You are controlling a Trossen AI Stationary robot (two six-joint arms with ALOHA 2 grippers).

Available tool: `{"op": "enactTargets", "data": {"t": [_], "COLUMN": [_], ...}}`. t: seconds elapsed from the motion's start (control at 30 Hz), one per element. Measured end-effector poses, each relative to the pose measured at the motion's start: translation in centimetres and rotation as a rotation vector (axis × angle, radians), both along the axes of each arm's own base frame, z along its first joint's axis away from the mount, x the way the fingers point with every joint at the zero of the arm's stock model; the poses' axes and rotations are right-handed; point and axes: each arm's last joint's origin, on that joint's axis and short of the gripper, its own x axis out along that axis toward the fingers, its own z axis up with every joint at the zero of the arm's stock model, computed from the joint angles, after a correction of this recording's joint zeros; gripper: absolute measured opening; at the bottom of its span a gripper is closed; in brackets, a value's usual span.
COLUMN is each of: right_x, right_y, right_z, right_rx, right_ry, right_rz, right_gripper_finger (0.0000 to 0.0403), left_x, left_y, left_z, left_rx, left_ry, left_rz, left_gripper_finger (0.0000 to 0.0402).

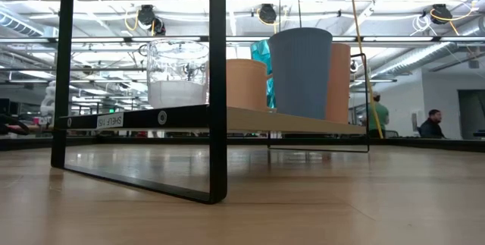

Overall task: Stack small to large cups/mugs on shelf
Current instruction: Put the brown wooden mug on the shelf

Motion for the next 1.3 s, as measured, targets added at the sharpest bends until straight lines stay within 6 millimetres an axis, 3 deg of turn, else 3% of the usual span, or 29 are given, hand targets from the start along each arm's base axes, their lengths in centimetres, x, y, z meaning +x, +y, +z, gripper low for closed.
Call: {"op": "enactTargets", "data": {"t": [0.33, 0.63, 0.93, 1.3], "right_x": [-0.6, -0.6, -0.6, 0.5], "right_y": [0.9, 1.0, 1.0, 1.8], "right_z": [-0.5, -0.4, -0.3, -2.0], "right_rx": [0.036, -0.019, -0.049, -0.189], "right_ry": [0.127, 0.129, 0.120, 0.182], "right_rz": [0.230, 0.258, 0.265, 0.317], "right_gripper_finger": [0.0019, 0.0020, 0.0020, 0.0020], "left_x": [-2.3, -2.6, -2.5, -2.5], "left_y": [1.7, 1.9, 1.8, 1.7], "left_z": [-2.1, -3.9, -4.3, -4.3], "left_rx": [-0.082, -0.106, -0.138, -0.151], "left_ry": [-0.074, -0.114, -0.131, -0.124], "left_rz": [0.076, 0.090, 0.089, 0.082], "left_gripper_finger": [0.0172, 0.0172, 0.0172, 0.0172]}}
